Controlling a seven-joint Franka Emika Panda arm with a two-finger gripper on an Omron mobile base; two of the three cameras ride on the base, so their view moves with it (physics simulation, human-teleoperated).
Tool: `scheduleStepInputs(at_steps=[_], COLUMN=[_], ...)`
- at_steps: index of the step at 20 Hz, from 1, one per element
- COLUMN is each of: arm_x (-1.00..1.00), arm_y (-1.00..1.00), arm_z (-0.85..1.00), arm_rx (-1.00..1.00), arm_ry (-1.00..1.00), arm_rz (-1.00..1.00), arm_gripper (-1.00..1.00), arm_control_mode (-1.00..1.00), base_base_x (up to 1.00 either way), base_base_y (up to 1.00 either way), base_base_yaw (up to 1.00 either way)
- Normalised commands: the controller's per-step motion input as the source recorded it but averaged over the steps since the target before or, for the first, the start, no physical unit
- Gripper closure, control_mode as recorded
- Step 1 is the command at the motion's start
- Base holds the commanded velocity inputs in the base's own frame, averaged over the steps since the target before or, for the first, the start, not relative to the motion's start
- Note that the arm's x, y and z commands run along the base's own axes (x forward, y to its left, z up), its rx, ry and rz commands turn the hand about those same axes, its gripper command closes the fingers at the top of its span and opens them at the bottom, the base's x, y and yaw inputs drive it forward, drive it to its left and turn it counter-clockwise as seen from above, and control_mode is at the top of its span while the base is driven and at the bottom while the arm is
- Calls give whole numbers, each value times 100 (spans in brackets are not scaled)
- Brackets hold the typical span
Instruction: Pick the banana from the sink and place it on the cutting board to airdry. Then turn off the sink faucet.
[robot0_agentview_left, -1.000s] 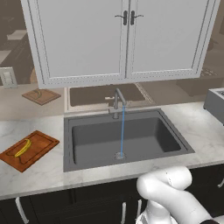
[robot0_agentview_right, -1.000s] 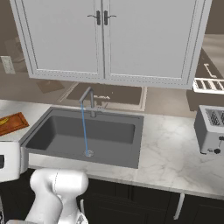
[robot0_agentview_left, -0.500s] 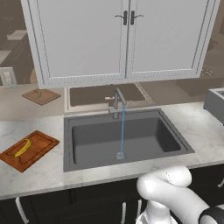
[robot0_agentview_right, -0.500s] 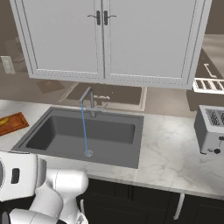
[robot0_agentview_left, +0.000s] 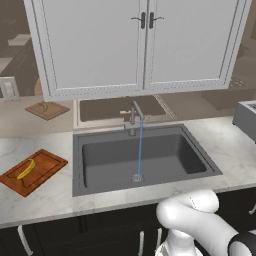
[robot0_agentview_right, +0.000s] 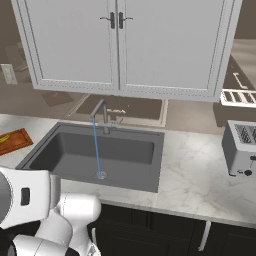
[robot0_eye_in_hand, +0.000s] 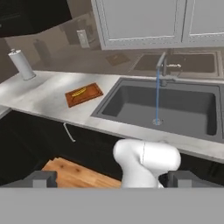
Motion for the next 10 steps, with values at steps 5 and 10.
scheduleStepInputs(at_steps=[5,10], arm_x=[18,30], arm_y=[-4,7], arm_z=[0,0], arm_rx=[0,0], arm_ry=[-10,-12], arm_rz=[3,1], arm_gripper=[-100,-100], arm_control_mode=[-100,-100], base_base_x=[0,0], base_base_y=[0,0], base_base_yaw=[0,0])
